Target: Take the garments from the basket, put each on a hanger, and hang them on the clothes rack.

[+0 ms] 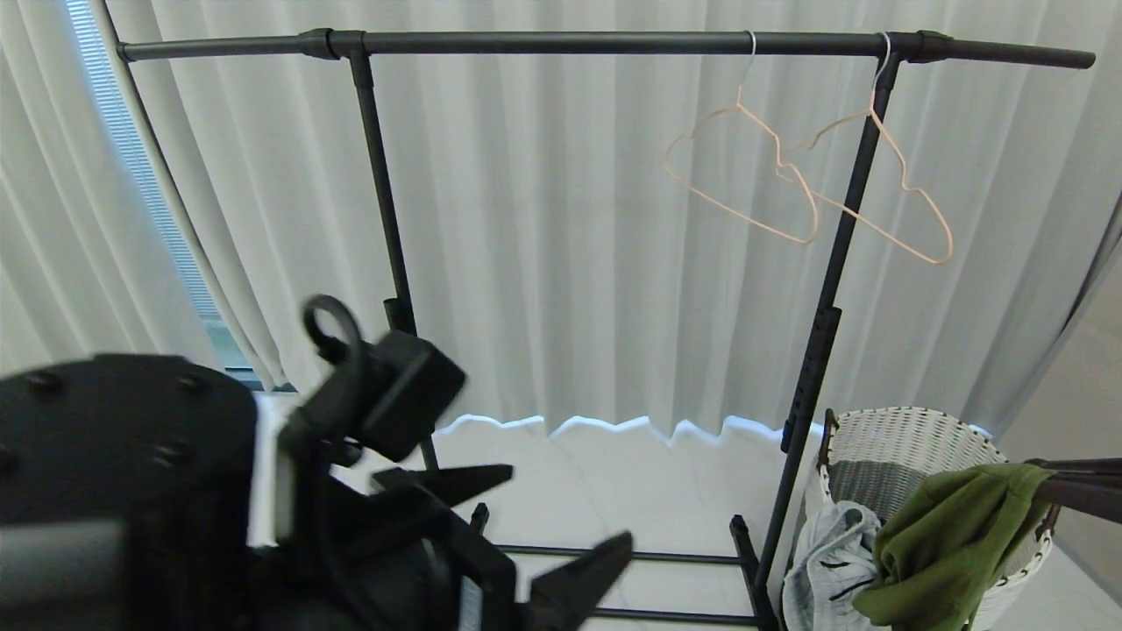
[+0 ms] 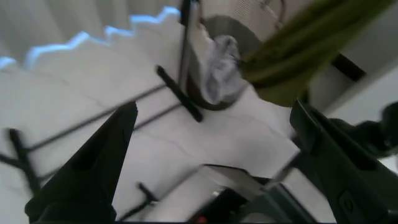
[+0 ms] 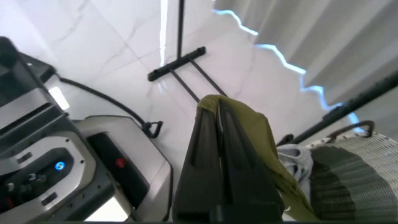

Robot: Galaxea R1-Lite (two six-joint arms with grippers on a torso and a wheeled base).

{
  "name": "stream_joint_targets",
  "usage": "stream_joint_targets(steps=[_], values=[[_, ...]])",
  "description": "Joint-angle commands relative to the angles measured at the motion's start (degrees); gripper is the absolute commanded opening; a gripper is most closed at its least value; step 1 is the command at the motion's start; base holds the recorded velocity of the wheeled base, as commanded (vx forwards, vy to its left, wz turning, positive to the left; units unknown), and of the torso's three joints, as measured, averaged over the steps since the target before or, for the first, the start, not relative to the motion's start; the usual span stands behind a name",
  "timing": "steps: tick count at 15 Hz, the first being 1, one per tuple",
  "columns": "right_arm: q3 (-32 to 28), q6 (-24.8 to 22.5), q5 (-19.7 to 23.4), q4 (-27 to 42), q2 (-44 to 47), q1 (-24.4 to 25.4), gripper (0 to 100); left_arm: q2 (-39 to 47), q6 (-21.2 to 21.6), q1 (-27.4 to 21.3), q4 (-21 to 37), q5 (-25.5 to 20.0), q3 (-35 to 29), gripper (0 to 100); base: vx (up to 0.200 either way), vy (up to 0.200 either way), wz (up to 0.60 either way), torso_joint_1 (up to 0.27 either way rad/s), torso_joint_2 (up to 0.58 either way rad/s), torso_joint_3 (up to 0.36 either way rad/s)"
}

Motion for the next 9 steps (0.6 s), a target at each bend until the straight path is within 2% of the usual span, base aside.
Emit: stream_joint_targets(steps=[1, 2, 3, 4, 6, 7, 9], values=[[0.1, 0.0, 0.0, -0.1, 0.1, 1.3, 0, 18.3, -7.9, -13.2, -5.6, 5.5, -5.6, 100, 0.000, 0.000, 0.00, 0.000, 0.00, 0.000], [0.2, 0.0, 0.0, -0.1, 0.1, 1.5, 0, 20.9, -8.8, -14.8, -7.1, 7.0, -7.2, 100, 0.000, 0.000, 0.00, 0.000, 0.00, 0.000], [0.6, 0.0, 0.1, -0.1, 0.1, 1.6, 0, 27.8, -10.2, -18.1, -9.2, 10.6, -12.8, 100, 0.000, 0.000, 0.00, 0.000, 0.00, 0.000], [0.9, 0.0, 0.1, -0.1, -0.1, 1.6, 0, 30.8, -10.5, -19.0, -9.2, 11.6, -16.0, 100, 0.000, 0.000, 0.00, 0.000, 0.00, 0.000], [1.0, 0.0, 0.0, -0.1, -0.1, 1.6, 0, 32.8, -10.6, -19.1, -9.2, 11.8, -17.9, 100, 0.000, 0.000, 0.00, 0.000, 0.00, 0.000], [1.0, 0.0, 0.1, -0.1, -0.2, 1.6, 0, 37.2, -10.6, -19.0, -9.2, 11.9, -22.3, 100, 0.000, 0.000, 0.00, 0.000, 0.00, 0.000], [1.0, 0.1, 0.0, -0.2, -0.3, 1.6, 0, 38.9, -10.6, -18.8, -9.3, 11.8, -24.6, 100, 0.000, 0.000, 0.00, 0.000, 0.00, 0.000]])
